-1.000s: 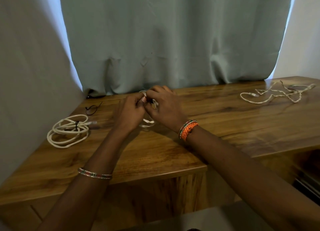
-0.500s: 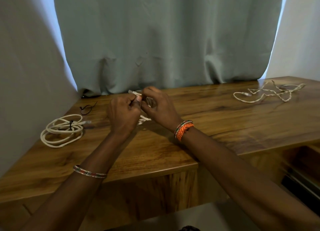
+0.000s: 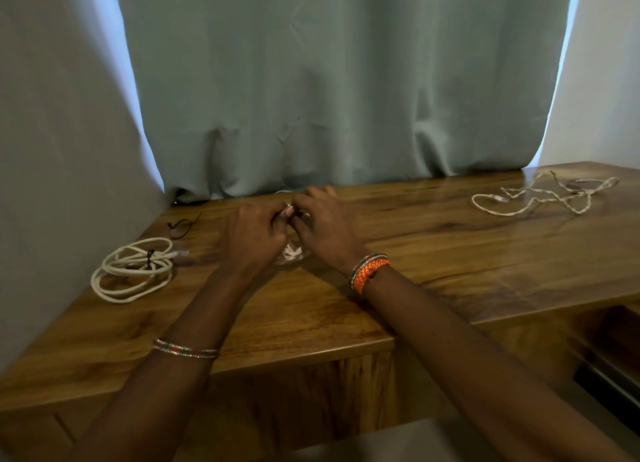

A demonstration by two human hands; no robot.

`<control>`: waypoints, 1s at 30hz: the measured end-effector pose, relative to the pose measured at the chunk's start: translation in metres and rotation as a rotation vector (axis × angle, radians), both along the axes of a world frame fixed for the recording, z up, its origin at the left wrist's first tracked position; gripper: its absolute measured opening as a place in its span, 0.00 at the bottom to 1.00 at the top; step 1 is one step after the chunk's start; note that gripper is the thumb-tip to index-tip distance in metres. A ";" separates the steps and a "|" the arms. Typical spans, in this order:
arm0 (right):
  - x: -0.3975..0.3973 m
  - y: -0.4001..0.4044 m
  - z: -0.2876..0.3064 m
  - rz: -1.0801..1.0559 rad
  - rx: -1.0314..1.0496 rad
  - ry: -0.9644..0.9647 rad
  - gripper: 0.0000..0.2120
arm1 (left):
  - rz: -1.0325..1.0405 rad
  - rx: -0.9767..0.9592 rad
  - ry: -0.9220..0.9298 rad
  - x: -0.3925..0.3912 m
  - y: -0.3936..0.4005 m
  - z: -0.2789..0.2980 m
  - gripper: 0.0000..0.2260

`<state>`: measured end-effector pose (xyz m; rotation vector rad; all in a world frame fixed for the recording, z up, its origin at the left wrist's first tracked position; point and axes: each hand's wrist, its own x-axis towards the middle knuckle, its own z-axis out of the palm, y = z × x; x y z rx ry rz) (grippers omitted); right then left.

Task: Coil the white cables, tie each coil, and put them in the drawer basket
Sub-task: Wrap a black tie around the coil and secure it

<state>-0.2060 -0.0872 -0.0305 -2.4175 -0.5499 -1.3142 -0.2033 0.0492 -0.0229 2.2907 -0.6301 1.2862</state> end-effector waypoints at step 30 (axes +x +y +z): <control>0.003 -0.009 0.006 0.163 0.285 0.266 0.09 | -0.697 -0.588 0.880 0.004 -0.003 0.002 0.10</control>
